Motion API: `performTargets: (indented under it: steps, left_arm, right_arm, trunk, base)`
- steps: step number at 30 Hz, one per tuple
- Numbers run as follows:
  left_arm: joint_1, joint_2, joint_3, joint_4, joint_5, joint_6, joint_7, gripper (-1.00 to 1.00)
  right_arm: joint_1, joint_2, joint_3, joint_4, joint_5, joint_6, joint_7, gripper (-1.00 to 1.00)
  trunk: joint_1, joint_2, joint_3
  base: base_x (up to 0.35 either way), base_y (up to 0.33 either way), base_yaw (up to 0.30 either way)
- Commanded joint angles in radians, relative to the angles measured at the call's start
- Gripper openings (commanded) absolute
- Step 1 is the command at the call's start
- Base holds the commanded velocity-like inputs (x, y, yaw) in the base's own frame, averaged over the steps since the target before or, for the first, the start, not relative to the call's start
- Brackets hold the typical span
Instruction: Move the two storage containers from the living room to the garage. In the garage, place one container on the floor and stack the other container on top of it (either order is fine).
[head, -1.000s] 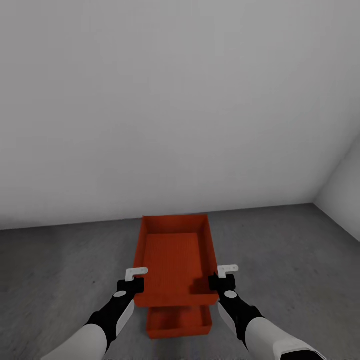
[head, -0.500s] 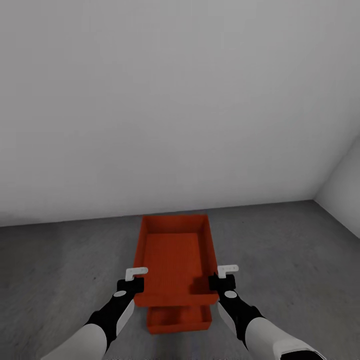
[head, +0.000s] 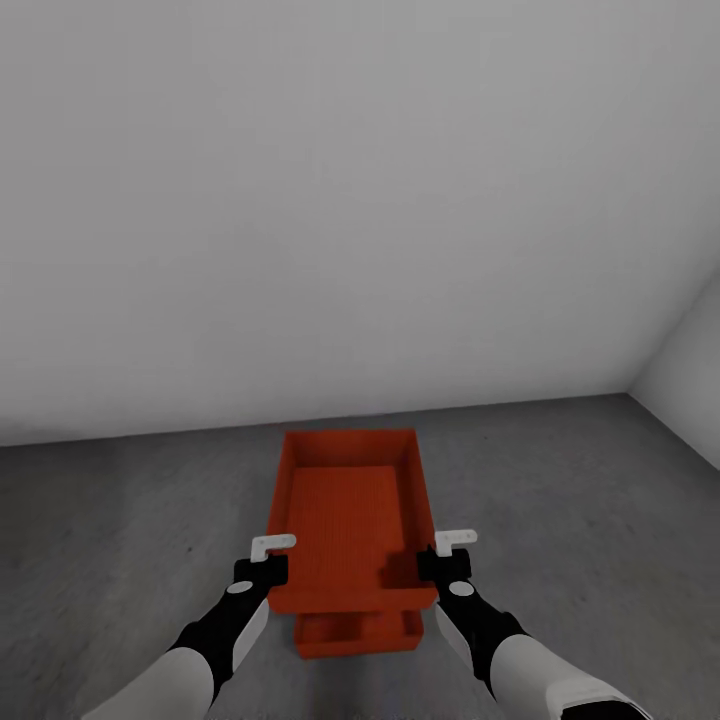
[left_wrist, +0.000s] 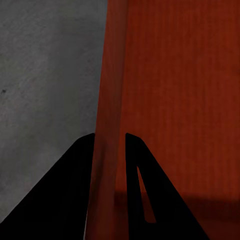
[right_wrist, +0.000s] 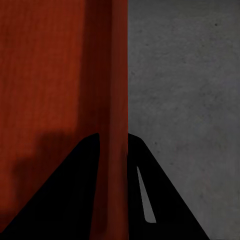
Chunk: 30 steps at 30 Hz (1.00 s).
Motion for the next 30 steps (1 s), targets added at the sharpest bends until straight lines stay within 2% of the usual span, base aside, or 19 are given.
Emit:
performTargets:
  steps: [1,11,30]
  left_arm:
    - [-0.001,0.036,0.011,-0.003,-0.014,-0.052,0.016,-1.00]
    - [-0.001,0.035,0.011,-0.003,-0.014,-0.052,0.016,-1.00]
    - [-0.001,0.035,0.011,-0.002,-0.014,-0.052,0.016,-1.00]
  right_arm:
    - [0.000,-0.012,-0.009,0.004,-0.003,-0.002,-0.009,-1.00]
    - [-0.001,-0.011,-0.009,0.004,-0.003,-0.002,-0.009,-1.00]
    - [-0.001,-0.011,-0.009,0.004,-0.003,-0.001,-0.009,-1.00]
  trunk:
    - [0.000,-0.001,-0.003]
    - [0.000,-0.001,-0.016]
    - [0.000,-0.001,-0.018]
  base:
    - [0.000,0.000,0.000]
    - [0.000,0.000,0.000]
    - [0.000,0.000,0.000]
